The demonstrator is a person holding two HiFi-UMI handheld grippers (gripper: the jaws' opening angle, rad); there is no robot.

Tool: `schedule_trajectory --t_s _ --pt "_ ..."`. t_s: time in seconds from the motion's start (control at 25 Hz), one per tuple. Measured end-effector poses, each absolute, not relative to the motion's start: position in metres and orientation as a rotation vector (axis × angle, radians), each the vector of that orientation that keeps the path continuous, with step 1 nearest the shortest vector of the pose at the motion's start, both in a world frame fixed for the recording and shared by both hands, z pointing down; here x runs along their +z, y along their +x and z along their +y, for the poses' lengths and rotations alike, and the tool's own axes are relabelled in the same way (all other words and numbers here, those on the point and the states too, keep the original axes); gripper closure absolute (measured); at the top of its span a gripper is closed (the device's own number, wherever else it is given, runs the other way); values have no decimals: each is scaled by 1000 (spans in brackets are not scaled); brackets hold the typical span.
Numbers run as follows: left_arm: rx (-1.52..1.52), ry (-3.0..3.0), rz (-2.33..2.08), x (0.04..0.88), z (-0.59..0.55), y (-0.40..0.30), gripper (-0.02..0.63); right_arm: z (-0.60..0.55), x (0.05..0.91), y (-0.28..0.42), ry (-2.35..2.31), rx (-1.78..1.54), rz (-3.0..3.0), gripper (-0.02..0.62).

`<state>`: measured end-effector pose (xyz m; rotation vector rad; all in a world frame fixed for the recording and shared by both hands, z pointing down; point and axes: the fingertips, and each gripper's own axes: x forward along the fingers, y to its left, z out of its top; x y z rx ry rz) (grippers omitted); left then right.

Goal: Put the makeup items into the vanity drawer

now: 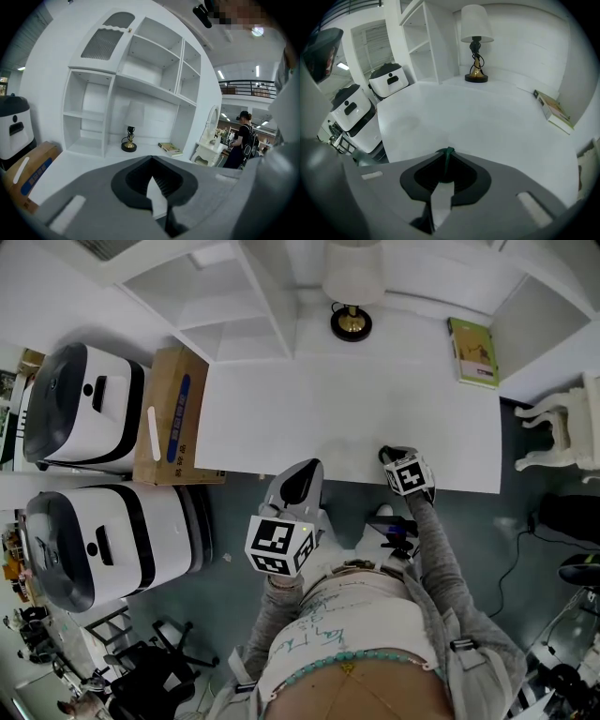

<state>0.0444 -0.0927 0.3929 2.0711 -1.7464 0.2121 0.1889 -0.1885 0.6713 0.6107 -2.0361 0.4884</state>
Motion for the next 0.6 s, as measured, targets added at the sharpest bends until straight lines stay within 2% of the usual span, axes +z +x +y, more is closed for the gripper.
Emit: schedule_trajectory --t_s 0.08,0.6 --pt "210 2093 -1729 391 -99 51 604 -190 670 189 593 475 -2040 568" --pt "260 2262 -1550 387 -128 88 604 -189 638 185 566 514 -2146 568"
